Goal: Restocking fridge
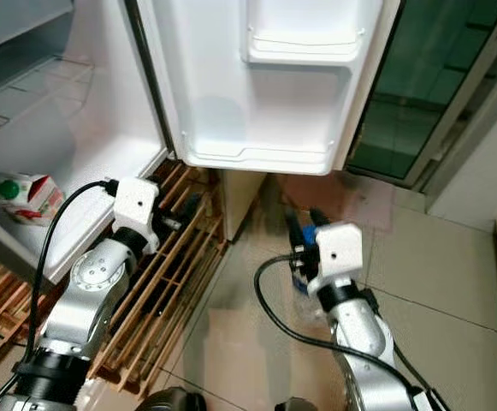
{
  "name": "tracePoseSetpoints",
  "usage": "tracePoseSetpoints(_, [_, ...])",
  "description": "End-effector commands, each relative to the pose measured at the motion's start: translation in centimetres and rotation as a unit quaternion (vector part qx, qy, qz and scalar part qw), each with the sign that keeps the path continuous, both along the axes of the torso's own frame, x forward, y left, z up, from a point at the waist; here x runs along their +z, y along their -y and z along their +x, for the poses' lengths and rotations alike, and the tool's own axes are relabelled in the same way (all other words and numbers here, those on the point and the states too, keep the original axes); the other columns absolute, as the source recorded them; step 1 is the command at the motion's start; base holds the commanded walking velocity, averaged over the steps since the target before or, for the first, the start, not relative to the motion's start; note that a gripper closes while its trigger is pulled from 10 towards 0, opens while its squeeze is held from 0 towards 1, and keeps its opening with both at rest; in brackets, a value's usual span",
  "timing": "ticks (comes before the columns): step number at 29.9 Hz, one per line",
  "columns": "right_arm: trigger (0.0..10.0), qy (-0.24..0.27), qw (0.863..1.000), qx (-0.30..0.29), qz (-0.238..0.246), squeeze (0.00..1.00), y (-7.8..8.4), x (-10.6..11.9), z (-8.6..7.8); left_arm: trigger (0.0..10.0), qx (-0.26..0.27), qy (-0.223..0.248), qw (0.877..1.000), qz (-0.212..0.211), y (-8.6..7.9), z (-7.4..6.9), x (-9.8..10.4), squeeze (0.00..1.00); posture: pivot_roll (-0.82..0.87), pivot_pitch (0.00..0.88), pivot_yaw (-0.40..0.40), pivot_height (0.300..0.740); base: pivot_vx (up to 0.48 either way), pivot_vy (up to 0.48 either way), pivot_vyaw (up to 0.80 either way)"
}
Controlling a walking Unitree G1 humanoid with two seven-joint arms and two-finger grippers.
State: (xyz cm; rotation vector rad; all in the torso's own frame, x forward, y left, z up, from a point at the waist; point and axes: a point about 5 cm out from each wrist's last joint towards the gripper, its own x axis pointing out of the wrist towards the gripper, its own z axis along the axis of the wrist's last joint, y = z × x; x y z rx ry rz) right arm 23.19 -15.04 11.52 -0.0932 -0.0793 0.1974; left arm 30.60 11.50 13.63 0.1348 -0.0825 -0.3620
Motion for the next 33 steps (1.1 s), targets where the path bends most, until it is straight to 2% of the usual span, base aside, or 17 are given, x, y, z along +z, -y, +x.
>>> tracePoseSetpoints(1, [0.0,0.053,0.998,-0.026,0.004,0.00,0.5,2.0,0.4,10.0,0.014,0.024,1.000,-0.012,-0.4,0.1,0.9,0.00,0.03,0.066,0.045,0.732,0.398,0.270,0.00])
tracePoseSetpoints(2, [0.0,0.080,0.995,-0.060,0.001,0.00,1.1,2.8,0.1,10.0,0.021,0.045,0.999,-0.022,-0.7,-0.2,1.7,0.00,0.04,0.057,0.043,0.732,0.259,0.405,0.00])
tracePoseSetpoints(3, [0.0,0.080,0.995,-0.060,0.001,0.00,1.1,2.8,0.1,10.0,0.021,0.045,0.999,-0.022,-0.7,-0.2,1.7,0.00,0.04,0.057,0.043,0.732,0.259,0.405,0.00])
tracePoseSetpoints(4, [0.0,0.083,0.994,-0.069,-0.020,0.00,1.5,2.9,-1.1,10.0,0.019,0.052,0.998,-0.016,-1.2,-0.7,2.0,0.00,0.03,0.056,0.042,0.732,0.000,0.435,0.00])
tracePoseSetpoints(5, [0.0,0.082,0.994,-0.070,-0.027,0.00,1.6,2.9,-1.5,10.0,0.016,0.052,0.998,-0.012,-1.4,-0.9,2.0,0.00,0.03,0.056,0.042,0.732,0.000,0.435,0.00])
tracePoseSetpoints(7, [0.0,0.062,0.994,-0.081,-0.038,0.00,2.2,2.4,-3.0,10.0,0.015,0.037,0.999,0.006,-2.5,-1.7,1.5,0.00,0.03,0.058,0.041,0.732,0.000,0.461,0.00])
tracePoseSetpoints(8, [0.0,0.062,0.994,-0.081,-0.038,0.00,2.2,2.4,-3.0,10.0,0.015,0.037,0.999,0.006,-2.5,-1.7,1.5,0.00,0.03,0.058,0.041,0.732,0.000,0.461,0.00])
tracePoseSetpoints(11, [0.0,-0.005,0.997,-0.071,-0.035,0.00,2.6,-0.1,-6.2,10.0,0.014,-0.018,0.999,0.042,-5.1,-3.3,-0.7,0.00,0.03,0.065,0.040,0.732,0.000,0.460,0.00])
tracePoseSetpoints(13, [0.0,-0.010,0.997,-0.068,-0.032,0.00,2.5,-0.3,-6.4,10.0,0.013,-0.024,0.999,0.043,-5.2,-3.4,-0.9,0.00,0.03,0.065,0.040,0.732,0.000,0.458,0.00])
tracePoseSetpoints(18, [0.0,-0.014,0.996,-0.075,-0.037,0.00,2.7,-0.7,-6.9,10.0,-0.020,-0.025,0.998,0.058,-4.0,-3.7,-1.0,0.00,0.03,0.062,0.042,0.732,0.000,0.434,0.00])
tracePoseSetpoints(22, [0.0,0.003,0.996,-0.075,-0.040,0.00,2.5,-0.3,-6.1,10.0,-0.051,-0.012,0.996,0.067,-2.1,-3.5,-0.5,0.00,0.02,0.051,0.045,0.732,0.000,0.000,0.00])
tracePoseSetpoints(26, [0.0,0.013,0.996,-0.075,-0.045,0.00,2.5,-0.1,-6.1,10.0,-0.065,0.011,0.996,0.066,-1.4,-3.3,0.2,0.00,0.02,0.052,0.047,0.732,0.000,0.000,0.00])
tracePoseSetpoints(28, [0.0,0.017,0.996,-0.078,-0.046,0.00,2.5,0.1,-6.4,10.0,-0.066,0.012,0.996,0.059,-1.3,-3.3,0.2,0.00,0.02,0.052,0.047,0.732,0.000,-0.360,0.00])
tracePoseSetpoints(33, [0.0,0.044,0.993,-0.095,-0.054,0.00,3.2,1.1,-5.8,10.0,-0.078,0.017,0.995,0.053,-0.7,-3.3,0.4,0.00,0.01,0.050,0.049,0.732,0.307,-0.364,0.00])
